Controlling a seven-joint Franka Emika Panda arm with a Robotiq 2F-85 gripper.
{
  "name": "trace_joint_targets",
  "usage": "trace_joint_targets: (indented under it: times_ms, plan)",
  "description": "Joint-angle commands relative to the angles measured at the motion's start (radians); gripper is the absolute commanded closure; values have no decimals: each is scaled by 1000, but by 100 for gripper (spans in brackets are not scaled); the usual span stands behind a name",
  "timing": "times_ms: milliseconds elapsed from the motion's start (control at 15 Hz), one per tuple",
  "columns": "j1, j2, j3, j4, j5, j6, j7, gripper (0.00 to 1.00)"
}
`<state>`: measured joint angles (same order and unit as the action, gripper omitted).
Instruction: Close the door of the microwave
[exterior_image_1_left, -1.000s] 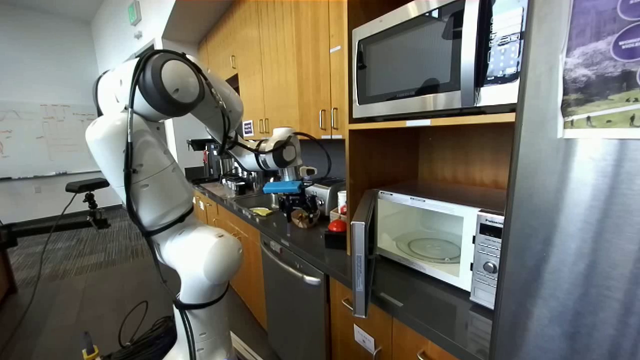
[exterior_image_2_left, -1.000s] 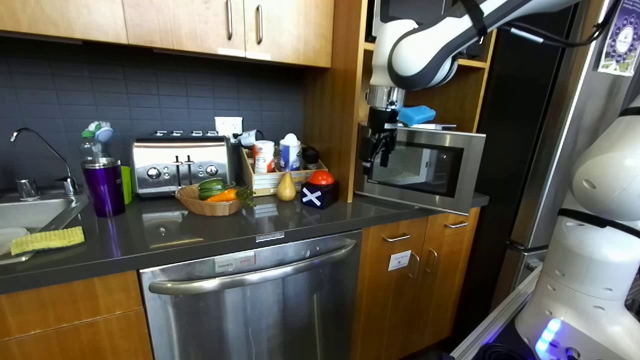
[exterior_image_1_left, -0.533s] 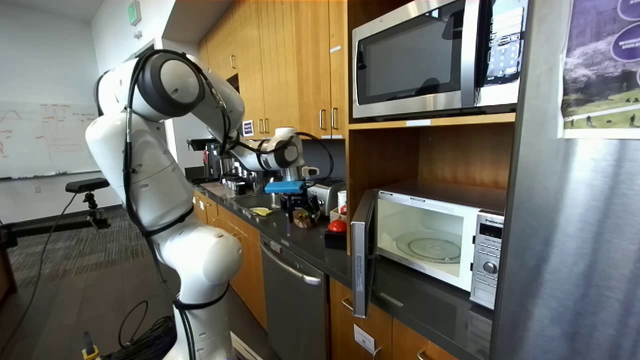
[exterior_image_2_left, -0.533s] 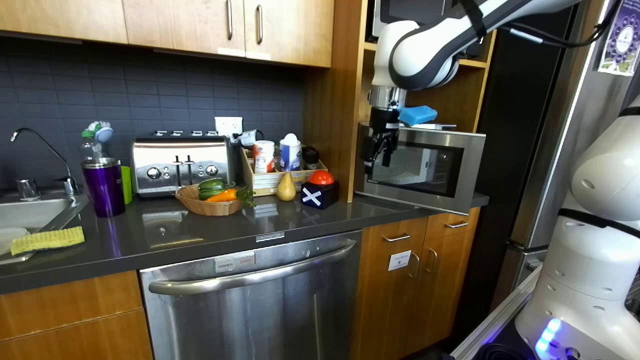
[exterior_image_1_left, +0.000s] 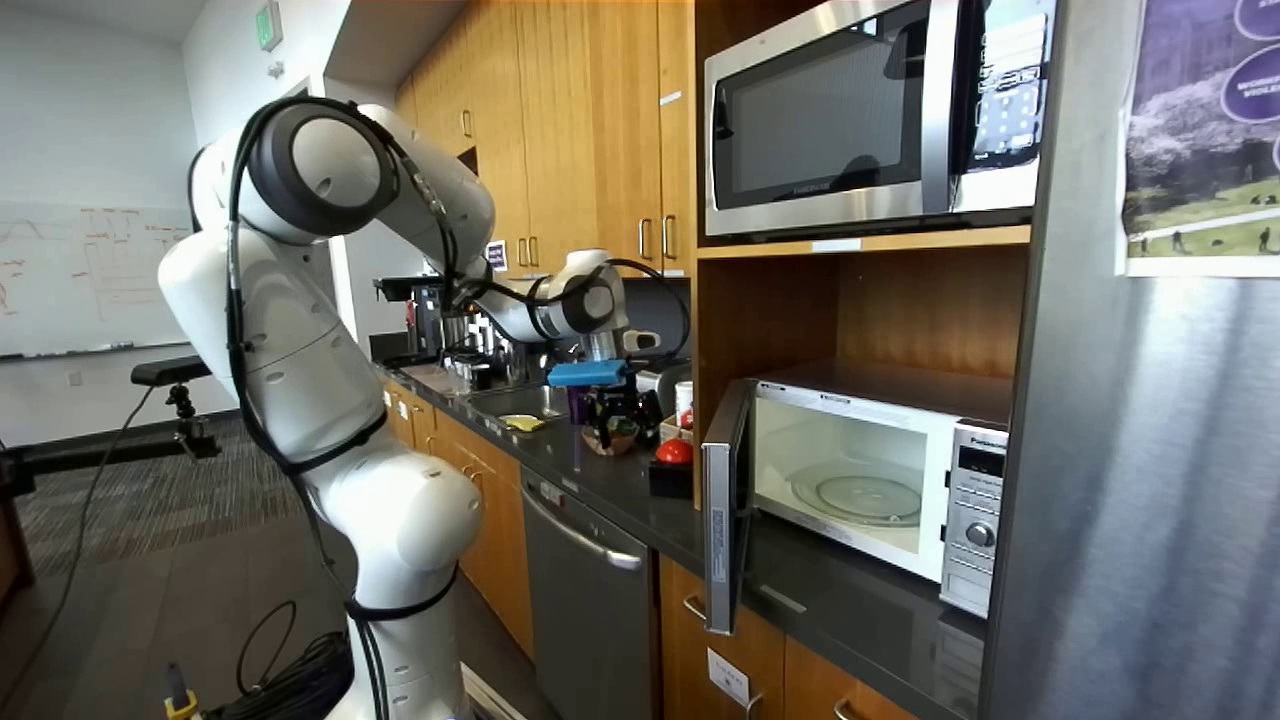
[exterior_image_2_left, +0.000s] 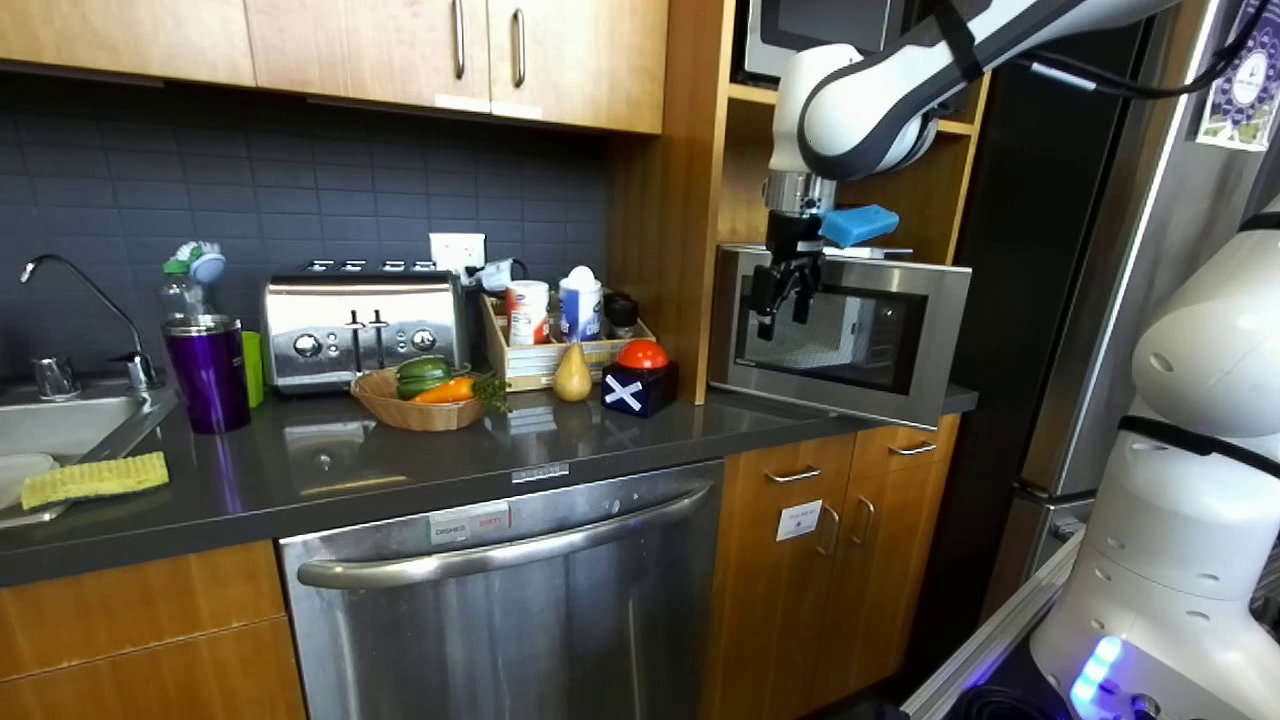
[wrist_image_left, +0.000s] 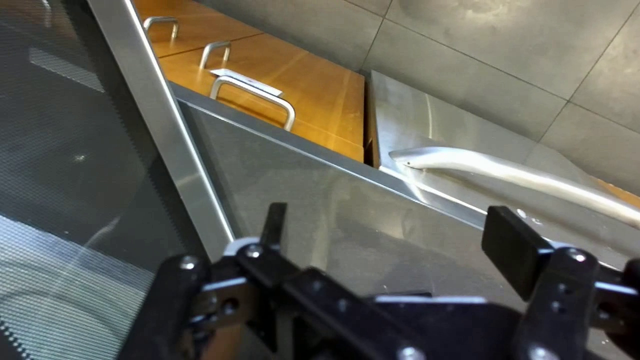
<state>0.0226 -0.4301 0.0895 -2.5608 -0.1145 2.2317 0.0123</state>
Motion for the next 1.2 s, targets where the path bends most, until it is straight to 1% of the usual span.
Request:
trace_joint_targets:
  times_ms: [0,600,1133]
  plan:
    - [-28,-60,-19,-42,-39,-25,23,0]
    - [-122,-146,-80,-100,-84,-47,53,0]
    - [-203,-215,-120,-137,-91,-74,75,0]
